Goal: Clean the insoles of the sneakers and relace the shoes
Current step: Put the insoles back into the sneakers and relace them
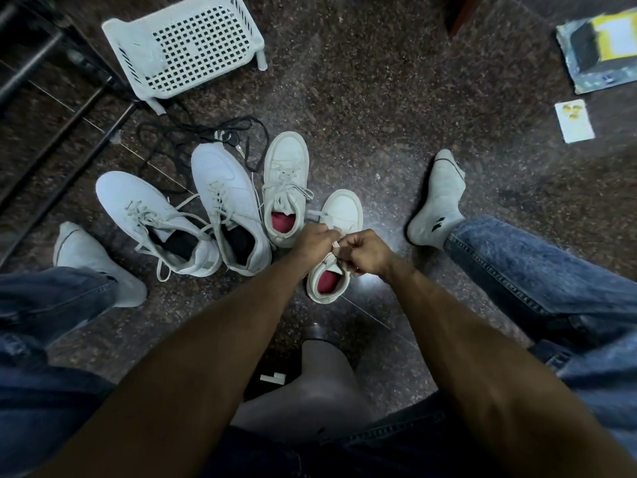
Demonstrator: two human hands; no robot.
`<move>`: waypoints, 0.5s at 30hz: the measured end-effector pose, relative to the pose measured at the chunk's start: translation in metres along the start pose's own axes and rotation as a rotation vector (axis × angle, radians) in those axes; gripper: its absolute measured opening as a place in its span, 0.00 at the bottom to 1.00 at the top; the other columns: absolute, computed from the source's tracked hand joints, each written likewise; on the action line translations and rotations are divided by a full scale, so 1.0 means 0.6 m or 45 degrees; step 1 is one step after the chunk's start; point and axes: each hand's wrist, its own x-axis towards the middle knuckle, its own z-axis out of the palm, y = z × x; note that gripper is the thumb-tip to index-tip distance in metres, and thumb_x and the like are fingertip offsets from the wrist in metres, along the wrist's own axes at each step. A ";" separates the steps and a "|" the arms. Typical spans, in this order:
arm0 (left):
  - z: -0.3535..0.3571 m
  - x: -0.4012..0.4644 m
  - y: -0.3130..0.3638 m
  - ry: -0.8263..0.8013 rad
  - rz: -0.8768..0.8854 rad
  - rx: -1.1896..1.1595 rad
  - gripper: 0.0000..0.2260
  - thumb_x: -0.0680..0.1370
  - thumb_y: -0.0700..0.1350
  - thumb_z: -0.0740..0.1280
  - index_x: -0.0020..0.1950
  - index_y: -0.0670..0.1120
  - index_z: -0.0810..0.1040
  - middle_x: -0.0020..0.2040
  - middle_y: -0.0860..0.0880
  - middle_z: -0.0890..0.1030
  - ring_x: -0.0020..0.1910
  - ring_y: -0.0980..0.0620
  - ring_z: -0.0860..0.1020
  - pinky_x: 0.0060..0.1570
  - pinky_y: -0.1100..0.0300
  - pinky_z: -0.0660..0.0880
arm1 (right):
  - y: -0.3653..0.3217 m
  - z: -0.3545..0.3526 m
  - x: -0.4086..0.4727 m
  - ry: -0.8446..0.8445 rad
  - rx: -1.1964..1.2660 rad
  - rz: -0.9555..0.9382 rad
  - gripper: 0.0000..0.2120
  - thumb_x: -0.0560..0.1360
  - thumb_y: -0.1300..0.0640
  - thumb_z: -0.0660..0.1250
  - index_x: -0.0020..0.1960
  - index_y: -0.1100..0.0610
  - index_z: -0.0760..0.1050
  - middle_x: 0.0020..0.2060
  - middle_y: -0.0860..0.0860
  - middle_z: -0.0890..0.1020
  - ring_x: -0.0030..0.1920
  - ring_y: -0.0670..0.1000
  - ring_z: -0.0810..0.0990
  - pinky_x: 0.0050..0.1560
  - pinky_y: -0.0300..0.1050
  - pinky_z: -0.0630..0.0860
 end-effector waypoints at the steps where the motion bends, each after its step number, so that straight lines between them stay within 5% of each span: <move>1: -0.005 -0.003 -0.001 -0.022 0.056 0.148 0.05 0.74 0.42 0.68 0.43 0.40 0.79 0.39 0.43 0.80 0.39 0.48 0.77 0.41 0.51 0.73 | 0.001 0.000 0.003 0.009 0.028 0.031 0.11 0.77 0.63 0.66 0.36 0.63 0.75 0.27 0.58 0.75 0.22 0.51 0.69 0.23 0.37 0.68; 5: -0.027 -0.019 -0.015 -0.115 0.181 0.588 0.03 0.73 0.44 0.70 0.44 0.50 0.77 0.46 0.49 0.82 0.46 0.50 0.79 0.48 0.57 0.75 | 0.006 0.001 0.003 0.042 0.169 0.138 0.04 0.78 0.63 0.66 0.44 0.60 0.75 0.27 0.54 0.76 0.22 0.47 0.71 0.26 0.38 0.72; 10: -0.041 -0.036 -0.025 -0.074 0.532 1.017 0.06 0.74 0.46 0.68 0.48 0.47 0.82 0.49 0.48 0.81 0.51 0.47 0.78 0.46 0.56 0.75 | 0.006 -0.002 -0.001 -0.002 0.152 0.175 0.02 0.77 0.60 0.67 0.46 0.58 0.76 0.28 0.53 0.77 0.23 0.46 0.72 0.28 0.39 0.75; 13: -0.041 -0.040 -0.022 -0.015 0.942 1.311 0.08 0.73 0.47 0.67 0.48 0.47 0.83 0.57 0.52 0.76 0.64 0.49 0.70 0.56 0.52 0.69 | -0.004 -0.006 0.005 -0.001 0.027 0.191 0.03 0.76 0.62 0.68 0.43 0.58 0.78 0.28 0.54 0.79 0.23 0.46 0.74 0.29 0.39 0.76; 15: -0.043 -0.035 -0.021 -0.033 1.021 1.361 0.07 0.72 0.46 0.68 0.46 0.47 0.84 0.60 0.54 0.78 0.71 0.50 0.66 0.63 0.51 0.63 | -0.010 -0.007 0.010 0.020 -0.026 0.179 0.07 0.75 0.65 0.67 0.39 0.59 0.78 0.28 0.55 0.80 0.23 0.47 0.75 0.27 0.39 0.75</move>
